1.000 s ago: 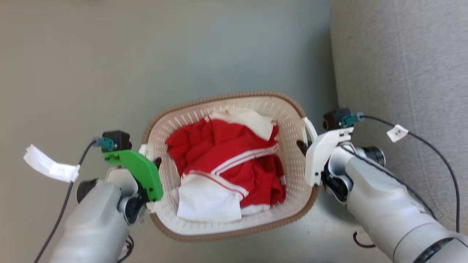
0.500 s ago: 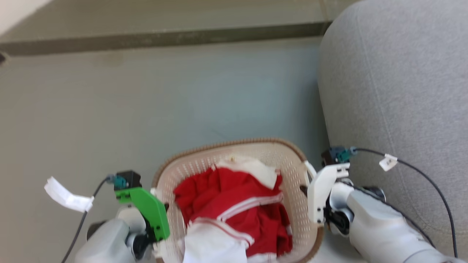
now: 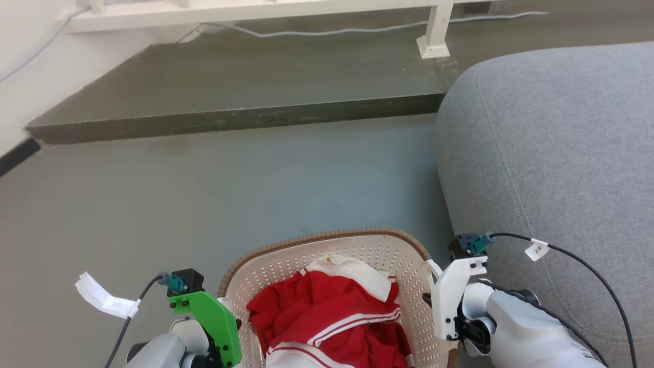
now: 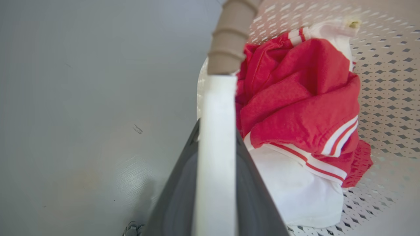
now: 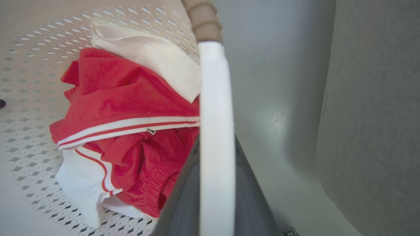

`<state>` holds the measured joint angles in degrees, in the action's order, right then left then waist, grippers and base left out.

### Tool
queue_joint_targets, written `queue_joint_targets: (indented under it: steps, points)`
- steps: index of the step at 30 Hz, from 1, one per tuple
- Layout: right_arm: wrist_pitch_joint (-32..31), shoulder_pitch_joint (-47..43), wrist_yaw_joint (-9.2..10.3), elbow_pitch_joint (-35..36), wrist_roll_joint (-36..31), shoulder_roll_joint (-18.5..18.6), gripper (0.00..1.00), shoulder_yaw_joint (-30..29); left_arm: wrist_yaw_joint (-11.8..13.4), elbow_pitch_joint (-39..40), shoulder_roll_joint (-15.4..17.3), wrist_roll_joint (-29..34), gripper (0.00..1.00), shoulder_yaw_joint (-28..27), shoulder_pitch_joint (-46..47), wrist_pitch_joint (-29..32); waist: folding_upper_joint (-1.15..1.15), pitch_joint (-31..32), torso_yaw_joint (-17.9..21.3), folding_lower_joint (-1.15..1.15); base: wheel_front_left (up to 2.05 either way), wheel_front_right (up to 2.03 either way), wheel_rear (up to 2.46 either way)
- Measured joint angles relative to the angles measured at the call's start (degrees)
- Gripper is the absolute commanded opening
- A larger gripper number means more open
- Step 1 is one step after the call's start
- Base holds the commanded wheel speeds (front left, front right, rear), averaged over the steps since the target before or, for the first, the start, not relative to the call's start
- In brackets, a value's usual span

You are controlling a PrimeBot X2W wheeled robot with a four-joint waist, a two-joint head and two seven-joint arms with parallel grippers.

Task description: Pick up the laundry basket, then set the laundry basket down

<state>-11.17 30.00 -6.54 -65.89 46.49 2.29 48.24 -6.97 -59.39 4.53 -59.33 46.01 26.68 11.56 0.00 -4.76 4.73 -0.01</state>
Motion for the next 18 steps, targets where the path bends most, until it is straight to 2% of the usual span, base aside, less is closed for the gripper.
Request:
queue_joint_targets:
  steps: [18]
  points:
    - [-1.5, 0.0, 0.01, 0.0, 1.8, 0.1, 0.00, 1.0, 0.0, 0.0, 0.2, -0.9, 0.00, 1.0, -0.2, 0.1, 0.00, 0.8, 0.5, 0.00, 0.00, 0.00, 0.00]
